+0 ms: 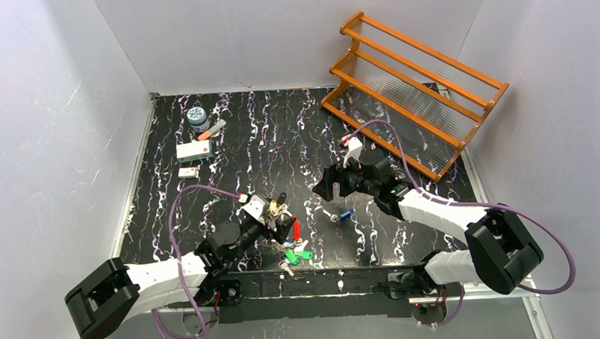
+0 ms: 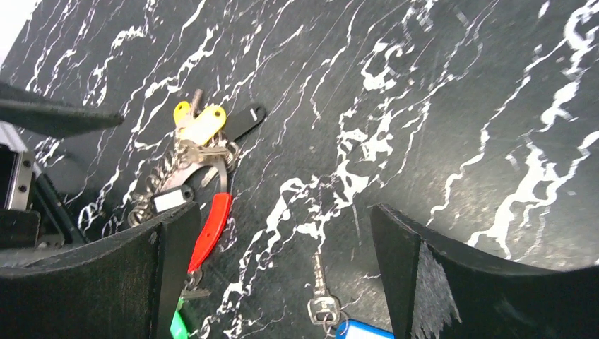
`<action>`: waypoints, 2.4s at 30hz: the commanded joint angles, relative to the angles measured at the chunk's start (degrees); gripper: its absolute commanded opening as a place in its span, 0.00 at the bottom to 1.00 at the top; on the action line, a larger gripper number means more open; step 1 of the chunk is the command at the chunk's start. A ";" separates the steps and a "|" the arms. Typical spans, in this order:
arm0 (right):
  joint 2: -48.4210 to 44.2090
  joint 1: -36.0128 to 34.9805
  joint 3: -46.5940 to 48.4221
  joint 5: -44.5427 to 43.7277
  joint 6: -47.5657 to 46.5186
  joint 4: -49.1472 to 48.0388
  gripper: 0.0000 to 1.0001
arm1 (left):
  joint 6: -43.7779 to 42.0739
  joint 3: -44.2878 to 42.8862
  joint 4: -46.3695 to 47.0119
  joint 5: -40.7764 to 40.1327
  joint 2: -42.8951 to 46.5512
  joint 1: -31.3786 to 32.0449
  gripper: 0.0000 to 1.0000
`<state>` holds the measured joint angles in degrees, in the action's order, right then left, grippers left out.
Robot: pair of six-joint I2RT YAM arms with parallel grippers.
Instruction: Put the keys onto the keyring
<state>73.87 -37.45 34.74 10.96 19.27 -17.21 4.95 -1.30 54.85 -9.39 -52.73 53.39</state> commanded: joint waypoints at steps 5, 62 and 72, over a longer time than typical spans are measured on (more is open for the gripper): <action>3.56 0.29 1.73 10.61 3.36 0.29 0.97 | 6.27 -4.97 -12.24 -13.61 1.49 0.14 0.98; 32.24 -8.73 23.13 7.09 0.42 21.37 0.23 | 33.60 -27.66 -40.58 17.25 -30.72 -24.38 0.27; 27.01 -8.45 18.60 6.79 4.68 23.66 0.25 | 30.72 -33.39 -35.87 22.47 -39.46 -24.38 0.23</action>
<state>103.85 -46.41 56.10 20.82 22.87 1.28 38.33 -34.24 21.21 11.14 -90.11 28.93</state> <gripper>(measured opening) 0.233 0.216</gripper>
